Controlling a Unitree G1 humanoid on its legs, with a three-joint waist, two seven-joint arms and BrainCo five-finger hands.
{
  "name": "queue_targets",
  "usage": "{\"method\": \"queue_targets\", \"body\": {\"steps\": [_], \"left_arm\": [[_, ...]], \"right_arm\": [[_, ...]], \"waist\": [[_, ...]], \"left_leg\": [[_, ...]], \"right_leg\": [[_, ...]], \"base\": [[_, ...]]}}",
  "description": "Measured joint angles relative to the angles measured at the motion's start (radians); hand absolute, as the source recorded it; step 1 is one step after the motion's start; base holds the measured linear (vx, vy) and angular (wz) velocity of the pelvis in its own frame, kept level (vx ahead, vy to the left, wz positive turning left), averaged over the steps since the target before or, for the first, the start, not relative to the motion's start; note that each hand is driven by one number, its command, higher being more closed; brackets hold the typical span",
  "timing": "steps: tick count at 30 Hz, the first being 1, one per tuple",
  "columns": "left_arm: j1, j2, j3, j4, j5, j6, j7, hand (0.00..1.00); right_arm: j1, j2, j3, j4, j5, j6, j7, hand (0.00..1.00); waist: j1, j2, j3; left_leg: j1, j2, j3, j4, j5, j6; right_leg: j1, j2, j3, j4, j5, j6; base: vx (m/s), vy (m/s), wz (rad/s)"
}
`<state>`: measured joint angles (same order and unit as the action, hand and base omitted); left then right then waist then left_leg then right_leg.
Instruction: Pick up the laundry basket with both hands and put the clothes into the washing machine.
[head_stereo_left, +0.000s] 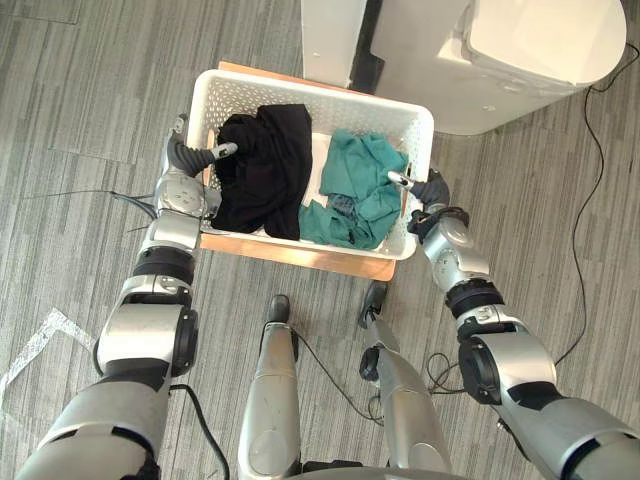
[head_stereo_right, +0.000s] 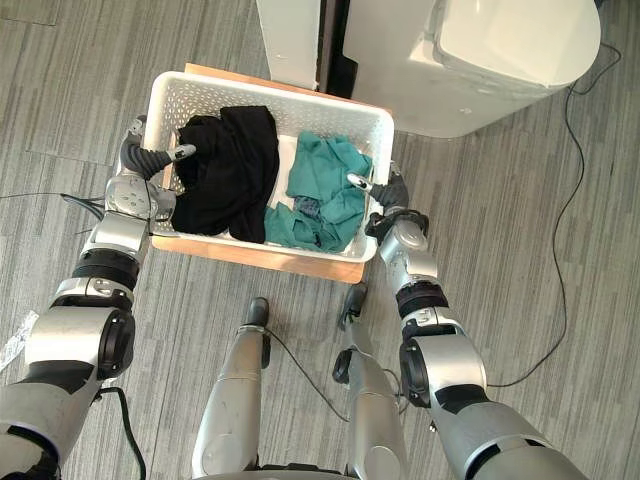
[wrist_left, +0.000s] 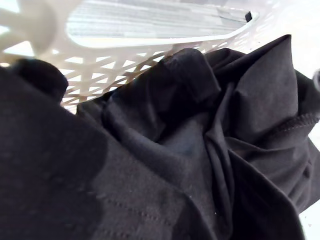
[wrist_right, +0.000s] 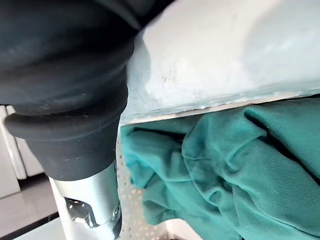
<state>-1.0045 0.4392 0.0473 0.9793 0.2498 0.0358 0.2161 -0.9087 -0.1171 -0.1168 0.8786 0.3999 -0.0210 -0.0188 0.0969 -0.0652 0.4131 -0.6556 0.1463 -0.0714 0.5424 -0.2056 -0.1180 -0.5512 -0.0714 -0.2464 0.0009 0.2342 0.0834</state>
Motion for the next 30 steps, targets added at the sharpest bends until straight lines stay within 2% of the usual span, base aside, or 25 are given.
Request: {"method": "queue_targets", "body": {"steps": [3, 6, 10, 14, 18, 24, 26, 28, 30], "left_arm": [[-0.002, 0.01, -0.016, 0.0, 0.019, 0.003, -0.003, 1.0], [-0.012, 0.019, -0.032, 0.0, 0.028, 0.005, -0.004, 1.0], [-0.025, 0.038, -0.056, 0.011, 0.037, 0.037, -0.006, 1.0], [-0.026, 0.038, -0.068, 0.017, 0.037, 0.063, -0.044, 1.0], [0.006, 0.026, -0.082, 0.053, 0.038, 0.076, -0.071, 1.0], [0.081, -0.044, -0.088, 0.052, 0.041, 0.076, -0.087, 1.0], [0.115, -0.064, -0.127, 0.041, 0.037, 0.074, -0.096, 1.0], [0.18, -0.074, -0.163, -0.019, 0.014, 0.055, -0.111, 1.0], [0.308, -0.075, -0.202, -0.14, -0.012, 0.029, -0.13, 1.0]], "right_arm": [[-0.006, -0.006, 0.004, 0.001, -0.008, 0.0, -0.008, 1.0], [-0.007, -0.028, 0.025, 0.002, -0.009, 0.004, -0.023, 1.0], [-0.031, -0.049, 0.06, 0.026, -0.018, 0.009, -0.023, 1.0], [-0.045, -0.061, 0.067, 0.056, -0.024, 0.034, -0.023, 1.0], [-0.041, -0.062, 0.088, 0.12, -0.051, 0.076, -0.023, 1.0], [0.064, -0.076, 0.088, 0.129, -0.057, 0.112, -0.022, 1.0], [0.116, -0.084, 0.08, 0.124, -0.057, 0.115, -0.021, 1.0], [0.178, -0.097, 0.072, 0.102, -0.057, 0.115, -0.007, 1.0], [0.3, -0.111, 0.032, 0.028, -0.057, 0.115, 0.02, 1.0]], "waist": [[0.0, 0.0, 0.0], [0.0, -0.002, -0.001], [-0.008, -0.006, -0.003], [-0.008, -0.009, -0.006], [-0.028, -0.012, -0.007], [-0.028, -0.013, -0.008], [-0.029, -0.013, -0.008], [-0.032, -0.012, -0.014], [-0.033, -0.011, -0.05]], "left_leg": [[0.0, 0.005, 0.005, 0.001, 0.0, 0.0], [-0.005, 0.007, 0.007, 0.006, -0.001, 0.0], [-0.01, 0.009, 0.01, 0.017, -0.004, 0.003], [0.007, 0.009, 0.015, 0.019, -0.004, 0.003], [0.074, 0.011, 0.028, 0.004, -0.004, 0.003], [0.207, 0.014, 0.05, -0.05, -0.003, 0.003], [0.262, 0.013, 0.054, -0.073, -0.002, 0.002], [0.308, 0.01, 0.055, -0.095, -0.001, 0.001], [0.354, -0.003, 0.054, -0.139, 0.008, -0.003]], "right_leg": [[-0.001, 0.002, -0.001, -0.001, 0.005, 0.003], [-0.002, 0.004, -0.002, -0.004, 0.02, -0.013], [-0.004, 0.006, -0.001, -0.005, 0.035, -0.033], [0.011, 0.006, 0.002, -0.007, 0.046, -0.047], [0.075, 0.006, 0.008, -0.026, 0.047, -0.048], [0.18, 0.008, 0.019, -0.04, 0.036, -0.059], [0.223, 0.008, 0.019, -0.039, 0.028, -0.064], [0.259, 0.006, 0.018, -0.037, 0.013, -0.06], [0.287, 0.003, 0.017, -0.037, 0.001, -0.06]], "base": [[0.0, -0.001, -0.03], [0.0, 0.0, 0.0], [0.0, 0.004, -0.01], [0.0, 0.0, 0.0], [0.0, 0.005, -0.01], [0.0, 0.008, -0.04], [0.05, 0.021, 0.03], [0.06, 0.021, 0.05], [0.08, 0.027, 0.06]]}}
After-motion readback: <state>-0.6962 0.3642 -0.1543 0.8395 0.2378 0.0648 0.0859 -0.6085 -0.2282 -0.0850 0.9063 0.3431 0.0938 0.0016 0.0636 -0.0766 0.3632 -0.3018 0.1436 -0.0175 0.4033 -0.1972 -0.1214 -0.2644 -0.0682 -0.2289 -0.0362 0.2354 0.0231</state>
